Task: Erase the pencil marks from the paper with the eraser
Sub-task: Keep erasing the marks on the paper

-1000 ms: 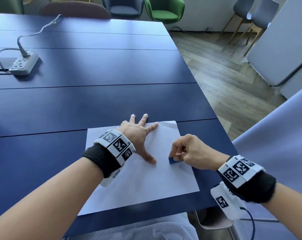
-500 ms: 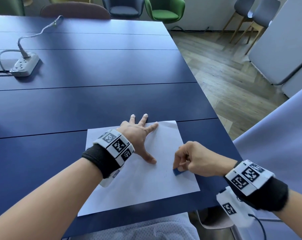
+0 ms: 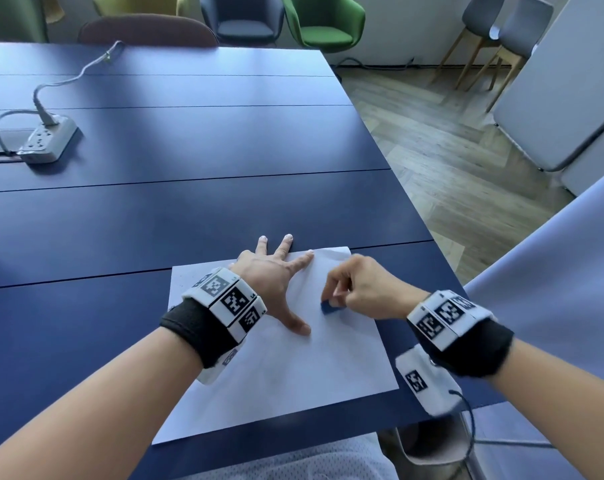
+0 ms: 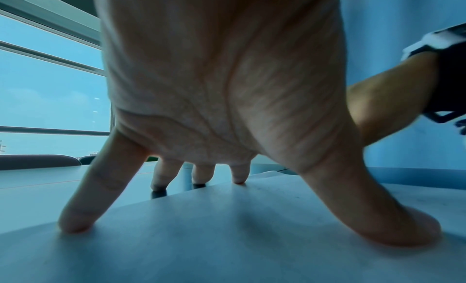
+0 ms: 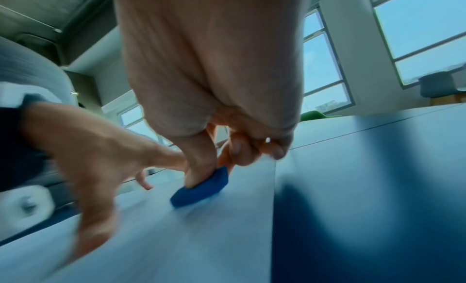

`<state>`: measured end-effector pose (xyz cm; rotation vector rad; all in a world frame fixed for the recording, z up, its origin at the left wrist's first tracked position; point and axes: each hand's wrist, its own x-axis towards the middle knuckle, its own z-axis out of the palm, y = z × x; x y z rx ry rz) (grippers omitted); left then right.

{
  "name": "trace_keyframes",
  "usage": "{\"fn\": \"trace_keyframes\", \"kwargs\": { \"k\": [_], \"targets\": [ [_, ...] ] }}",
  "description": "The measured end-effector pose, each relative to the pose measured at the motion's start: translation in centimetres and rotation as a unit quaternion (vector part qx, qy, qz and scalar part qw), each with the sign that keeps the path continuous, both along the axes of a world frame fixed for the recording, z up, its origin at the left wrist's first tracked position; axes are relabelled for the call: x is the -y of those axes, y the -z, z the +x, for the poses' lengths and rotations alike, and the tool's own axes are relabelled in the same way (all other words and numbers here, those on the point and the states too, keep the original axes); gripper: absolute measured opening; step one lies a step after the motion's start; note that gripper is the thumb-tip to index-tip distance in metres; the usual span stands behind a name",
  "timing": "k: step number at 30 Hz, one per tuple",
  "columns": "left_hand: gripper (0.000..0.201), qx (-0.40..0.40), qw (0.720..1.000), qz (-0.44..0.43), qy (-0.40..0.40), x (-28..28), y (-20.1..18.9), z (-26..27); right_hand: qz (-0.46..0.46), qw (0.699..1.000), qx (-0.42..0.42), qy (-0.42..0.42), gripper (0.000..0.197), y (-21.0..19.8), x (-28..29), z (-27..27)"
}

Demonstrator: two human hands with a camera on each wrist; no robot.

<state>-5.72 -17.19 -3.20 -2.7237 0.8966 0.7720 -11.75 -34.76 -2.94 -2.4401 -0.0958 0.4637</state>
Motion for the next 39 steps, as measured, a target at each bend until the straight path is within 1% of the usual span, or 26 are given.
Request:
{"fn": "trace_keyframes", "kwargs": {
  "k": [3,5,7,10,11,13,15,17,19,21,22,24,26,28,31,33,35,37,39],
  "targets": [
    [0.133,-0.003,1.0,-0.005,-0.001,-0.1,0.0,0.1,0.017,0.996,0.05,0.073,0.019,0.2,0.3,3.1],
    [0.133,0.001,1.0,-0.006,0.002,-0.1,0.0,0.2,0.021,0.993,0.066,0.096,0.015,0.2,0.4,3.7],
    [0.133,0.003,1.0,-0.005,0.005,-0.1,0.1,0.1,0.018,0.997,0.047,0.066,0.017,0.2,0.6,2.9],
    [0.132,0.001,1.0,-0.003,0.004,-0.1,0.2,0.2,-0.002,1.0,-0.02,-0.013,0.022,0.0,0.4,1.7],
    [0.133,0.0,1.0,-0.004,0.003,-0.1,0.3,0.2,-0.007,1.0,-0.017,-0.017,0.023,0.0,0.3,1.9],
    [0.133,0.0,1.0,-0.006,0.003,0.0,0.3,0.2,0.004,0.999,0.032,0.018,0.022,0.2,0.3,2.8],
    [0.133,0.002,1.0,-0.006,0.004,0.0,0.1,0.2,0.025,0.995,0.075,0.066,0.015,0.8,0.1,3.4],
    [0.132,0.003,1.0,-0.005,0.004,0.0,0.0,0.2,0.038,0.992,0.089,0.087,0.013,1.4,0.2,2.7],
    [0.132,0.001,1.0,-0.003,0.003,0.0,0.0,0.1,0.045,0.995,0.065,0.067,0.016,1.7,0.3,1.5],
    [0.132,-0.002,1.0,-0.002,0.0,0.0,0.1,0.2,0.038,0.999,0.013,0.025,0.017,1.4,0.3,0.8],
    [0.133,-0.003,1.0,-0.002,-0.001,0.0,0.1,0.2,0.029,1.0,0.001,0.01,0.018,1.1,0.2,0.9],
    [0.132,0.0,1.0,0.001,0.001,-0.1,0.0,0.1,0.022,0.999,0.027,0.014,0.018,0.9,0.0,1.5],
    [0.132,0.006,1.0,0.004,0.005,0.0,-0.1,0.1,0.04,0.997,0.056,0.046,0.016,1.0,-0.3,1.7],
    [0.132,0.009,1.0,0.005,0.006,0.0,-0.2,0.1,0.056,0.995,0.052,0.062,0.016,1.2,-0.3,0.7],
    [0.132,0.008,1.0,0.006,0.007,0.0,-0.2,0.0,0.054,0.998,0.009,0.008,0.024,1.3,0.2,-2.1],
    [0.132,0.006,1.0,0.004,0.006,0.0,-0.2,0.0,0.033,0.999,-0.029,-0.028,0.027,1.0,0.3,-3.0],
    [0.132,0.003,1.0,0.006,0.002,0.0,-0.3,0.0,0.019,0.999,-0.01,-0.024,0.025,0.9,0.1,-2.1],
    [0.132,0.003,1.0,0.008,0.0,0.1,-0.2,0.0,0.028,0.999,0.037,0.019,0.021,1.0,-0.2,-0.8],
    [0.132,0.004,1.0,0.008,0.0,0.1,-0.2,-0.1,0.04,0.997,0.051,0.049,0.02,1.1,-0.2,-0.4]
  ]
}}
